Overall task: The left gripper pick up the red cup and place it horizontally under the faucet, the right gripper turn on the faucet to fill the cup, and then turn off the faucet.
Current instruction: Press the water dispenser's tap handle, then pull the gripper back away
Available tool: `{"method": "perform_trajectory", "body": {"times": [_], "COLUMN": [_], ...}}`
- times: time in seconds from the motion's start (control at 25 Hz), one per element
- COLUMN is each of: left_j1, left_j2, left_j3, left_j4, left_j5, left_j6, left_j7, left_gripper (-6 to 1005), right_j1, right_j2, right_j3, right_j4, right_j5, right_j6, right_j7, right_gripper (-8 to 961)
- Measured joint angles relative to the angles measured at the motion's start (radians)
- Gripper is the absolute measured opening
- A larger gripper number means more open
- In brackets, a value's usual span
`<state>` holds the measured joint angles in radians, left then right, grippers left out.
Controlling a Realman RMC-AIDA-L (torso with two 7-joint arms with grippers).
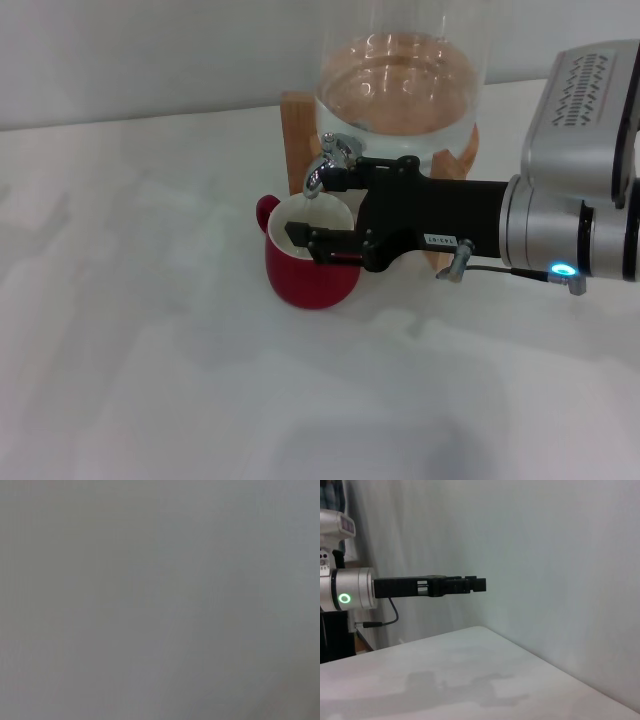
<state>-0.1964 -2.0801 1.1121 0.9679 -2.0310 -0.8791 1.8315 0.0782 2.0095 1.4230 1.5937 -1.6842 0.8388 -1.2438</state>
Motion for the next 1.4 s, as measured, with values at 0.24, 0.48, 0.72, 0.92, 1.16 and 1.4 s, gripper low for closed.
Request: {"method": "perform_trajectory", "body": {"times": [0.24, 0.48, 0.72, 0.92, 1.16, 1.4], "left_j1": [0.0, 0.0, 0.0, 0.0, 0.0, 0.0], "left_j2": [0.0, 0.0, 0.0, 0.0, 0.0, 0.001], "left_j3": [0.0, 0.0, 0.001, 0.002, 0.003, 0.001], "left_j4": [0.0, 0.0, 0.0, 0.0, 0.0, 0.002], "left_j5": [0.0, 0.0, 0.0, 0.0, 0.002, 0.006], "left_j6": [0.0, 0.0, 0.0, 0.0, 0.0, 0.0], "left_j7": [0.0, 0.0, 0.0, 0.0, -0.014, -0.026], "left_gripper": [888, 888, 888, 887, 887, 887], "right_j1": [0.0, -0.003, -0.007, -0.008, -0.009, -0.009], "right_j2": [0.0, 0.0, -0.001, -0.002, -0.002, -0.002], "right_j3": [0.006, 0.022, 0.026, 0.034, 0.052, 0.054], "right_j4": [0.0, -0.004, -0.006, -0.006, -0.016, -0.018], "right_j5": [0.0, 0.0, 0.0, 0.0, 0.012, 0.014], "right_j6": [0.0, 0.001, 0.002, 0.007, 0.012, 0.012], "right_j7": [0.0, 0.004, 0.007, 0.007, 0.005, 0.004], "right_gripper": [721, 721, 722, 722, 722, 722]}}
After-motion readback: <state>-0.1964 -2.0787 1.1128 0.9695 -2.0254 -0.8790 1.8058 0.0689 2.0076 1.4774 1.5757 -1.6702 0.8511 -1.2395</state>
